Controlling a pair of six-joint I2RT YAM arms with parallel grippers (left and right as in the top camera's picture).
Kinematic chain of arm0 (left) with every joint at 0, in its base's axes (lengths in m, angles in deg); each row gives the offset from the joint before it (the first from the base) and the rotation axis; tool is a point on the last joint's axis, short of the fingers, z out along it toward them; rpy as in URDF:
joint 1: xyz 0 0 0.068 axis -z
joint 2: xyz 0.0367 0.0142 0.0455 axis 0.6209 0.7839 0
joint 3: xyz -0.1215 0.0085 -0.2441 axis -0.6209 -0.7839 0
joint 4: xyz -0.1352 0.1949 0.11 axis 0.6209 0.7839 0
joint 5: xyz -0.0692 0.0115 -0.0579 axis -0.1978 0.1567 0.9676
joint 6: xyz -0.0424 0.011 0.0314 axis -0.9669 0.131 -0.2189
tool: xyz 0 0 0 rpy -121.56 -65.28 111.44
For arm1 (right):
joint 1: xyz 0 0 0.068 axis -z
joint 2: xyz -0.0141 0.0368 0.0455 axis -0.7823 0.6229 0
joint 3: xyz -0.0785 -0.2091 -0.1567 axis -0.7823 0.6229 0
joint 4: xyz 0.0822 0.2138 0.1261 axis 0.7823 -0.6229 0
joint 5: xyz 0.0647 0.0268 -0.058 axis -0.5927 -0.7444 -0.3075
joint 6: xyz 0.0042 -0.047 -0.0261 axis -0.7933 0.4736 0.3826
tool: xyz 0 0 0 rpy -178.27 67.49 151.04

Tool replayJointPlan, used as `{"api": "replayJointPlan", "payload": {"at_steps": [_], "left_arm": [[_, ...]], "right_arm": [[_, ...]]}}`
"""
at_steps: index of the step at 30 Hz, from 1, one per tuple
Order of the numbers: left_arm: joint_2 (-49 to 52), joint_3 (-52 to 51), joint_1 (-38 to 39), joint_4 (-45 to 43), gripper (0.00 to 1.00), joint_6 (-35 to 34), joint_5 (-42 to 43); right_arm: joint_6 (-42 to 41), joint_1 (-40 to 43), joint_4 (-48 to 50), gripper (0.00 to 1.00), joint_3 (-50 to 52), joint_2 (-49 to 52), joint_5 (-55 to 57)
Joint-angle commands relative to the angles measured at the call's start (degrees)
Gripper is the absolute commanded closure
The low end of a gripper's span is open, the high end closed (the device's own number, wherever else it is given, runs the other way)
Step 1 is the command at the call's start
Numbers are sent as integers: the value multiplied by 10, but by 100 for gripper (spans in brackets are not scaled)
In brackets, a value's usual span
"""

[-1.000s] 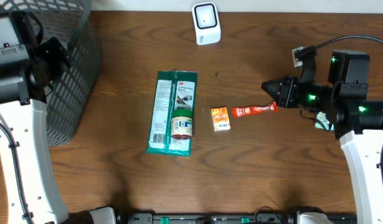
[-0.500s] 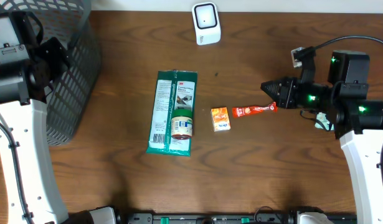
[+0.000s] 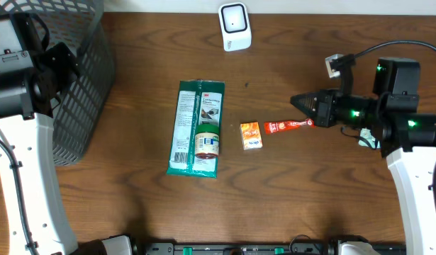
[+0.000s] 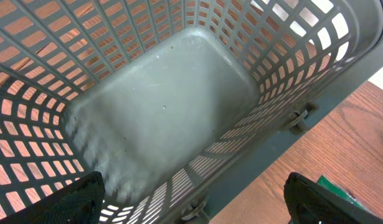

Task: Scan the item barcode

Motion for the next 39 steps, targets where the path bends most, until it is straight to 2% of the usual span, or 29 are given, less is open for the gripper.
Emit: {"api": "replayJointPlan", "payload": {"at_steps": [1, 11, 15, 39], "left_arm": [[-1, 3, -3, 0, 8, 5, -7], [-1, 3, -3, 0, 8, 5, -7], [-1, 3, -3, 0, 7, 5, -7], [0, 3, -3, 0, 8, 5, -7]], "right_arm": [[58, 7, 1, 99, -4, 30, -65], [80, 6, 1, 99, -4, 108, -102], [99, 1, 3, 99, -4, 109, -102], [90, -5, 4, 99, -4, 109, -102]]}}
